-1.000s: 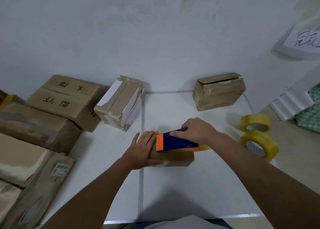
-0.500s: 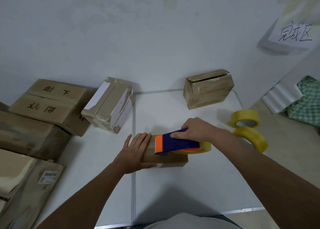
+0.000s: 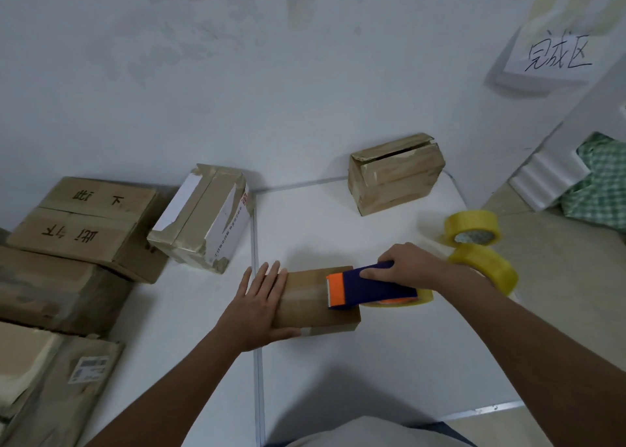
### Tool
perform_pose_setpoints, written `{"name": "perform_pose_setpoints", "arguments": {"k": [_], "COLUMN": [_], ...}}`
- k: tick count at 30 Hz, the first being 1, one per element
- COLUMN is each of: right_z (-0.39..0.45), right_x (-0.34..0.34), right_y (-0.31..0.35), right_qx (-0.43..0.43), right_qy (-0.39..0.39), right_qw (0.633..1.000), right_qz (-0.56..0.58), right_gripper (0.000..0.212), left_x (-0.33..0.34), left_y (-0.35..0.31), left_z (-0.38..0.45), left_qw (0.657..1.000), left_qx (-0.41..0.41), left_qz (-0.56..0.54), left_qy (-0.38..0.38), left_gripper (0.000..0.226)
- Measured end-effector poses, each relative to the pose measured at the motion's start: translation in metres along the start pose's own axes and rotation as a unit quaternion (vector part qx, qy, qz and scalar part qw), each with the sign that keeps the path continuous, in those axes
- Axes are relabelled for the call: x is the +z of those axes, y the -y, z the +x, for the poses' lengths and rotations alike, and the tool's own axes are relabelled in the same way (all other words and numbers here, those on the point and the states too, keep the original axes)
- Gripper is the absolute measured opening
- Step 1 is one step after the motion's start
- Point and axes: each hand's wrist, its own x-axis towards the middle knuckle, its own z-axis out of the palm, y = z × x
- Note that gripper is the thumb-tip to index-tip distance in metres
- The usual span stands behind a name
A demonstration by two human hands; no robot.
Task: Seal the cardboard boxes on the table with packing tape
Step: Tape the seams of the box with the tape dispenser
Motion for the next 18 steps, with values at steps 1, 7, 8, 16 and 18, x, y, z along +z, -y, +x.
{"name": "perform_pose_setpoints", "arguments": {"k": [1,7,8,16,18], "right_z": [0.002,0.005,0.005,0.01,0.012], "right_x": [0.001,0.005,0.008,0.054,0.061], "right_y": [-0.001,-0.007,-0.006,0.048,0.054], "right_qx": [-0.001,-0.001,0.0,-0.046,-0.042], "right_qy": [0.003,0.004,0.008,0.096,0.083], "right_qw": [1.0,1.0,1.0,0.994,0.995], "right_qz": [0.001,0.0,-0.003,0.009,0.02], "right_gripper": [0.057,0.058,0.06,0.059,0.057], "left_x": [-0.005,0.002,0.004,0.005,-0.001], "left_y": [-0.006,-0.045,-0.043,0.031,0.035], "left_z": [0.004,0.032,0.031,-0.016,-0.017], "left_qw": [1.0,0.998,0.998,0.998,0.998], "left_qx": [0.005,0.003,0.004,0.063,0.056], "left_qz": [-0.001,-0.046,-0.047,0.002,0.015], "left_qy": [0.003,0.036,0.034,0.016,0.034], "left_gripper": [0.119,0.118,0.116,0.118,0.122]}}
